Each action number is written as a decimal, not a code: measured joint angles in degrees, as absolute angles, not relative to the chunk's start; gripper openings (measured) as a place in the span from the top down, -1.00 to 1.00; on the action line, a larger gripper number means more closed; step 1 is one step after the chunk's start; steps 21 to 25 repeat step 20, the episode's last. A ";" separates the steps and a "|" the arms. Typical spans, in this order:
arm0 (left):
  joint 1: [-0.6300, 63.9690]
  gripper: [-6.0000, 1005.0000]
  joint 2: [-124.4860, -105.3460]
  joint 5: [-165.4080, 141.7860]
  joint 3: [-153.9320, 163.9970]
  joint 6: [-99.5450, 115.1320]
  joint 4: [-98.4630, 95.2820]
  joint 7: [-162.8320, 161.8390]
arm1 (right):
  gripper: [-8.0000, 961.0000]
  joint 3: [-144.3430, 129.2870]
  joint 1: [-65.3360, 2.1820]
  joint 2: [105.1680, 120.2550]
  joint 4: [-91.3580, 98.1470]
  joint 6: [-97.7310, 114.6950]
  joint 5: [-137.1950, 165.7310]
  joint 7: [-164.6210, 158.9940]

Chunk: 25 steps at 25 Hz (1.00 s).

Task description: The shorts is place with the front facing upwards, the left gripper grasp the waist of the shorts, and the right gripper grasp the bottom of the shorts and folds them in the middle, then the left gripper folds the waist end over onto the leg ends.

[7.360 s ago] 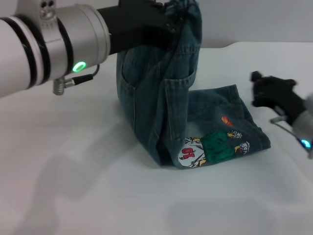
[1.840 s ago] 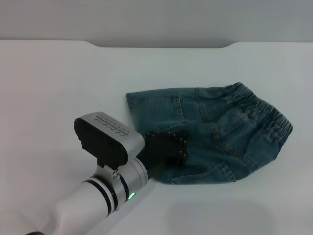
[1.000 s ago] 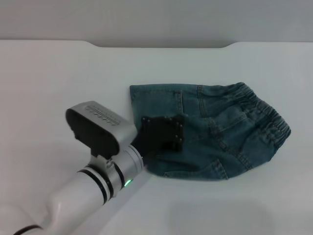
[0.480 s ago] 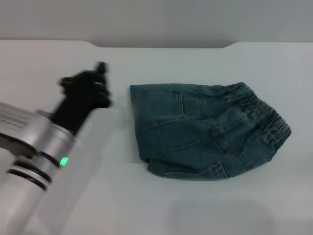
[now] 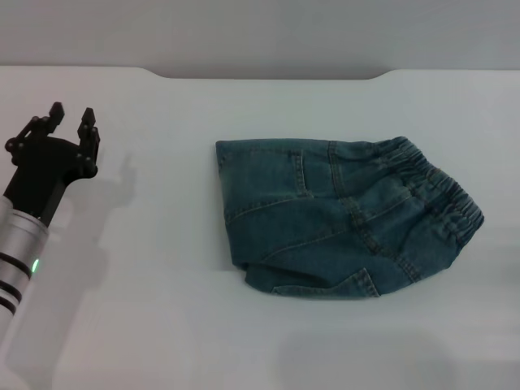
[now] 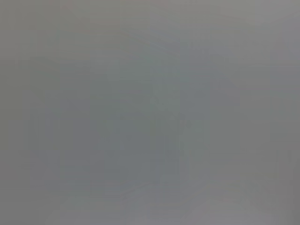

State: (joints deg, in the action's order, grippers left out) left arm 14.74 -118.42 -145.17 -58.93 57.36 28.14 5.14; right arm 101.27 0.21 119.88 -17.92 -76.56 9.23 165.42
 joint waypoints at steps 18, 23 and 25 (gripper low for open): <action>16.45 -0.51 -118.57 -145.10 -59.06 58.75 24.38 0.96 | -0.53 101.84 -0.41 119.88 -16.87 -76.13 8.30 165.42; 16.49 -0.51 -118.56 -145.10 -59.06 58.77 24.37 0.96 | -0.57 101.83 -0.49 119.88 -16.87 -76.31 8.25 165.41; 16.49 -0.51 -118.56 -145.10 -59.06 58.77 24.37 0.96 | -0.57 101.83 -0.49 119.88 -16.87 -76.31 8.25 165.41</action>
